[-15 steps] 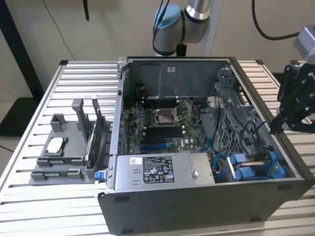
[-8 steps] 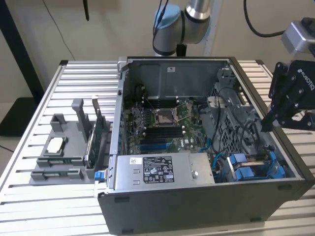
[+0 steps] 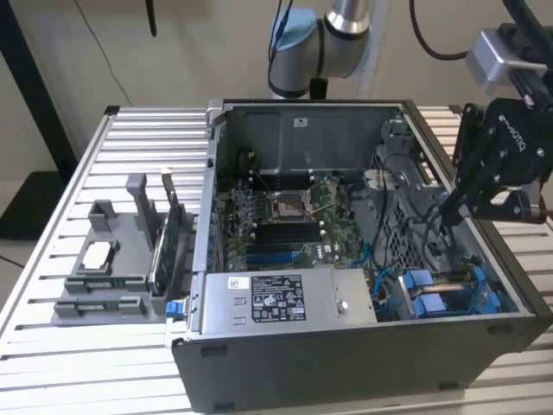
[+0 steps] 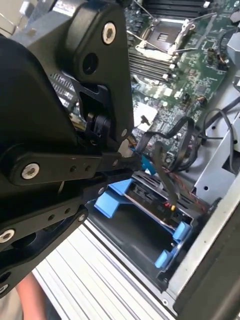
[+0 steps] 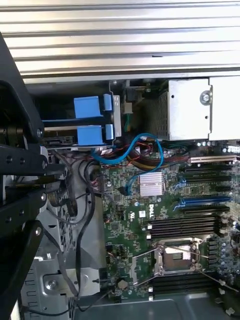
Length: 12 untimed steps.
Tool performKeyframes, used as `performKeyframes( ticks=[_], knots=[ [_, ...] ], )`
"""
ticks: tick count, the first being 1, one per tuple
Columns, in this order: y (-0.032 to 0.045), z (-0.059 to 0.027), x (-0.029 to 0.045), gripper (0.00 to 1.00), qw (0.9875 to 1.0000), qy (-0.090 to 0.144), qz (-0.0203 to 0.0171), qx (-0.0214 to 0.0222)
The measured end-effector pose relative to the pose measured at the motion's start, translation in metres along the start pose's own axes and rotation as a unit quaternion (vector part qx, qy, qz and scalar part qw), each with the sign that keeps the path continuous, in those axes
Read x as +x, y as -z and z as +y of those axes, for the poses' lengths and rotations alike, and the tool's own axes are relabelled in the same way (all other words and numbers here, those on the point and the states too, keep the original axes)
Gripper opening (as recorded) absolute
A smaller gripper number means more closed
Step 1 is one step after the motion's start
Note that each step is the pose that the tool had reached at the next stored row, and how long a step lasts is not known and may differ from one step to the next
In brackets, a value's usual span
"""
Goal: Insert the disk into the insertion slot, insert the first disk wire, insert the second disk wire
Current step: 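Insert the second disk wire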
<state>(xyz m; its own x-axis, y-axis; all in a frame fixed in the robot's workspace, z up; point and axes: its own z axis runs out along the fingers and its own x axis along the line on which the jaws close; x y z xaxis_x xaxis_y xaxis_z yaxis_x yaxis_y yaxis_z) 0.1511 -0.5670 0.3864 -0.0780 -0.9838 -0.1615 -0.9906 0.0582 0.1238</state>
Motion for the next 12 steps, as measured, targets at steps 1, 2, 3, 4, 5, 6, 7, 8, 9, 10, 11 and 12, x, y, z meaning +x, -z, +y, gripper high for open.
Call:
performKeyframes(
  ticks=[1,2,3,4,5,6,7,8,9,10,11,12],
  knots=[
    [-0.0003,0.0026,0.0002,0.16,1.0,0.0,0.0,0.0003],
    [-0.0005,0.0041,0.0004,0.16,1.0,0.0,0.0,0.0006],
    [-0.0005,0.0044,0.0004,0.16,1.0,0.0,0.0001,0.0006],
    [-0.0006,0.0044,0.0005,0.16,1.0,0.0,0.0005,0.0006],
    [-0.0005,0.0044,0.0004,0.16,1.0,0.0,0.0005,0.0006],
    [-0.0005,0.0044,0.0004,0.16,1.0,0.0,0.0006,0.0006],
    [-0.0005,0.0044,0.0004,0.16,1.0,0.0,0.0007,0.0006],
    [-0.0006,0.0045,0.0003,0.16,1.0,0.0,0.0022,0.0008],
    [-0.0009,0.0047,0.0004,0.16,1.0,-0.001,0.0061,0.0011],
    [-0.0014,0.0049,0.0005,0.16,0.9999,-0.001,0.0101,0.0014],
    [-0.002,0.0052,0.0007,0.16,0.9999,-0.001,0.0137,0.0017],
    [-0.0028,0.0056,0.0008,0.16,0.9998,-0.002,0.0172,0.0021]
  ],
)
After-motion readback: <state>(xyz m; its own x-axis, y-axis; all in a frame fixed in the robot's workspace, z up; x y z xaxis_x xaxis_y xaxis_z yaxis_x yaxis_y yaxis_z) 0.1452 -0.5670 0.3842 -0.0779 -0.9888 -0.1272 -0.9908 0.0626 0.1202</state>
